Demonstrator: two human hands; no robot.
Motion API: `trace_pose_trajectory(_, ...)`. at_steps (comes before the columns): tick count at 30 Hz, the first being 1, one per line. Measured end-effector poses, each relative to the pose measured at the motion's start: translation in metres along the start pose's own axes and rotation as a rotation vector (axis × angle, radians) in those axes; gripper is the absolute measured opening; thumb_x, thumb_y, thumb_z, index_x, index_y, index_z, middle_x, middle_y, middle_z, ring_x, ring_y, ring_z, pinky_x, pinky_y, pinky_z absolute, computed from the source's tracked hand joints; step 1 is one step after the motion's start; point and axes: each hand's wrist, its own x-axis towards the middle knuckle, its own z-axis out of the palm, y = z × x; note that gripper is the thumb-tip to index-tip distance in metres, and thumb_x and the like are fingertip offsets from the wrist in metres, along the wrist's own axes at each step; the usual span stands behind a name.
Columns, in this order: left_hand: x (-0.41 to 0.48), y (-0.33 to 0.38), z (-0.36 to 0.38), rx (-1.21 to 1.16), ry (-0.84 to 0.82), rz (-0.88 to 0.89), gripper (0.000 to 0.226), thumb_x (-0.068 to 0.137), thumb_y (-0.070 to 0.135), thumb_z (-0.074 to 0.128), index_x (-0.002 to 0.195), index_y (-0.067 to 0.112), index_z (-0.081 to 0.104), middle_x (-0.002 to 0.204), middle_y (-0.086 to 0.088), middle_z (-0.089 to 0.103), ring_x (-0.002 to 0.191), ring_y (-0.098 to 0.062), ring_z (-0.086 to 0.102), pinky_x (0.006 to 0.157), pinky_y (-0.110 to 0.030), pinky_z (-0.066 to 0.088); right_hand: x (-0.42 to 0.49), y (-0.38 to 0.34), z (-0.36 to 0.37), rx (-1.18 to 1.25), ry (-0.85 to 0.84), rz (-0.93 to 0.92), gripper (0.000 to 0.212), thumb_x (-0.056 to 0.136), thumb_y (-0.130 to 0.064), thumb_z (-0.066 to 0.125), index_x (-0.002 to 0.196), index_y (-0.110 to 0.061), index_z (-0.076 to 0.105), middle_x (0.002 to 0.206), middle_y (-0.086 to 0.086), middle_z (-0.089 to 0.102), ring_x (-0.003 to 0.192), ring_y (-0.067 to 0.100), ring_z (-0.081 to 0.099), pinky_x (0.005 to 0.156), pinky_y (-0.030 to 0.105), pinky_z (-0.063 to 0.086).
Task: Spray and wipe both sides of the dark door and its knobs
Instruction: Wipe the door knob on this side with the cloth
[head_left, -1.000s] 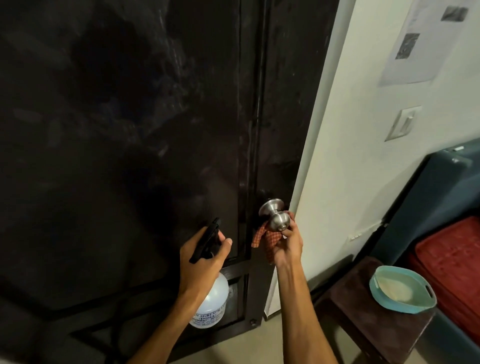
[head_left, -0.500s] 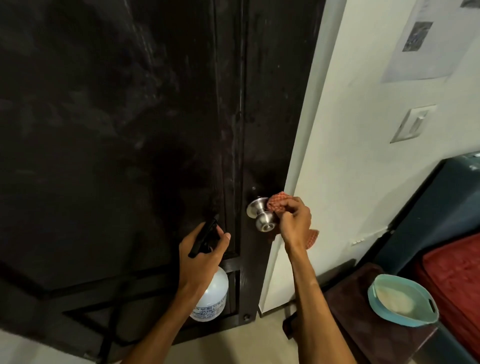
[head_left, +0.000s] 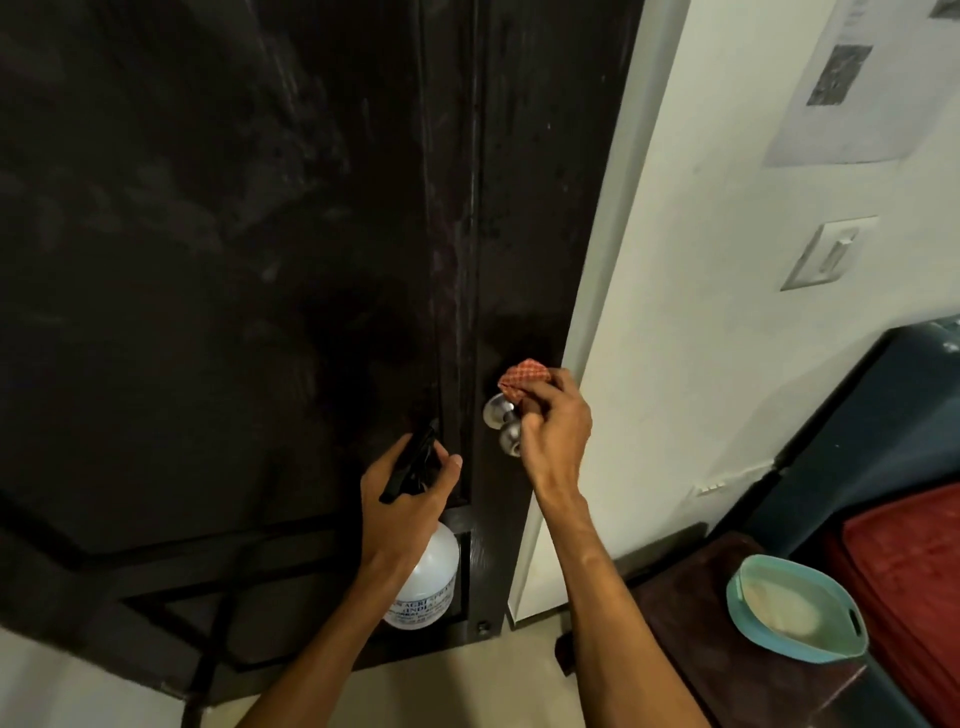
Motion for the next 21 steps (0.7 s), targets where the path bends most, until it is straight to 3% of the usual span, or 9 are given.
trace_pose_trajectory(2, -0.005, -0.003, 0.002, 0.005, -0.019, -0.002, 0.011, 0.091, 0.006, 0.076, 0.085, 0.013, 0.07, 0.063, 0.011, 0.063, 0.051, -0.003, 0.057, 0.052, -0.015, 0.046, -0.006, 0.01, -0.004, 0.128, 0.072, 0.138, 0.039, 0.086, 0.004, 0.059, 0.103, -0.025, 0.079, 0.114, -0.01, 0.069, 0.105, 0.006, 0.065, 0.097, 0.022, 0.053)
trace_pose_trajectory(5, -0.006, 0.001, 0.006, -0.012, -0.03, 0.001, 0.011, 0.091, 0.004, 0.075, 0.084, 0.01, 0.069, 0.061, 0.011, 0.062, 0.05, -0.003, 0.057, 0.051, -0.016, 0.047, -0.003, 0.024, -0.015, 0.223, 0.177, 0.35, 0.036, 0.086, 0.009, 0.059, 0.097, -0.019, 0.08, 0.102, -0.003, 0.072, 0.096, 0.01, 0.067, 0.1, 0.037, 0.055)
trace_pose_trajectory(9, -0.007, 0.002, 0.005, 0.007, -0.019, 0.022, 0.011, 0.091, 0.006, 0.076, 0.084, 0.009, 0.068, 0.058, 0.011, 0.06, 0.048, -0.002, 0.056, 0.051, -0.016, 0.046, 0.002, -0.002, -0.003, 0.097, 0.064, 0.098, 0.038, 0.083, 0.01, 0.058, 0.102, -0.015, 0.08, 0.112, -0.003, 0.065, 0.1, 0.007, 0.061, 0.101, 0.02, 0.049)
trace_pose_trajectory(11, -0.007, 0.0, 0.005, 0.015, -0.023, 0.022, 0.012, 0.092, 0.007, 0.076, 0.083, 0.011, 0.068, 0.058, 0.011, 0.06, 0.049, -0.003, 0.056, 0.051, -0.017, 0.046, -0.001, 0.003, 0.003, 0.014, 0.042, 0.05, 0.037, 0.084, 0.009, 0.057, 0.105, -0.013, 0.079, 0.118, -0.002, 0.063, 0.104, 0.008, 0.06, 0.1, 0.019, 0.047)
trace_pose_trajectory(14, -0.006, 0.0, 0.006, 0.014, -0.036, 0.017, 0.012, 0.092, 0.007, 0.076, 0.083, 0.012, 0.068, 0.061, 0.01, 0.061, 0.05, -0.004, 0.057, 0.052, -0.017, 0.046, -0.002, 0.026, -0.004, 0.287, 0.153, 0.393, 0.038, 0.084, 0.012, 0.058, 0.095, -0.017, 0.081, 0.11, -0.002, 0.072, 0.101, 0.007, 0.066, 0.098, 0.021, 0.051)
trace_pose_trajectory(17, -0.007, 0.0, 0.009, 0.009, -0.039, 0.013, 0.012, 0.092, 0.006, 0.075, 0.083, 0.011, 0.068, 0.06, 0.009, 0.061, 0.048, -0.004, 0.055, 0.049, -0.017, 0.044, -0.005, 0.033, -0.007, 0.726, 0.17, 0.807, 0.037, 0.082, 0.018, 0.056, 0.095, -0.008, 0.078, 0.105, 0.009, 0.075, 0.093, 0.023, 0.07, 0.073, 0.026, 0.059)
trace_pose_trajectory(19, -0.006, -0.002, 0.009, 0.006, -0.033, 0.005, 0.012, 0.091, 0.007, 0.076, 0.083, 0.013, 0.069, 0.06, 0.009, 0.061, 0.047, -0.004, 0.054, 0.049, -0.016, 0.043, -0.015, 0.03, -0.001, 0.95, 0.133, 0.941, 0.037, 0.085, 0.019, 0.051, 0.108, 0.0, 0.074, 0.103, 0.014, 0.073, 0.082, 0.024, 0.068, 0.057, 0.026, 0.057)
trace_pose_trajectory(21, -0.005, -0.004, 0.01, 0.008, -0.027, -0.009, 0.012, 0.09, 0.01, 0.078, 0.084, 0.018, 0.071, 0.062, 0.011, 0.064, 0.05, -0.004, 0.056, 0.05, -0.015, 0.044, -0.026, 0.03, 0.003, 1.1, 0.107, 1.023, 0.04, 0.088, 0.017, 0.045, 0.114, -0.001, 0.069, 0.102, 0.018, 0.071, 0.076, 0.023, 0.065, 0.053, 0.027, 0.055)
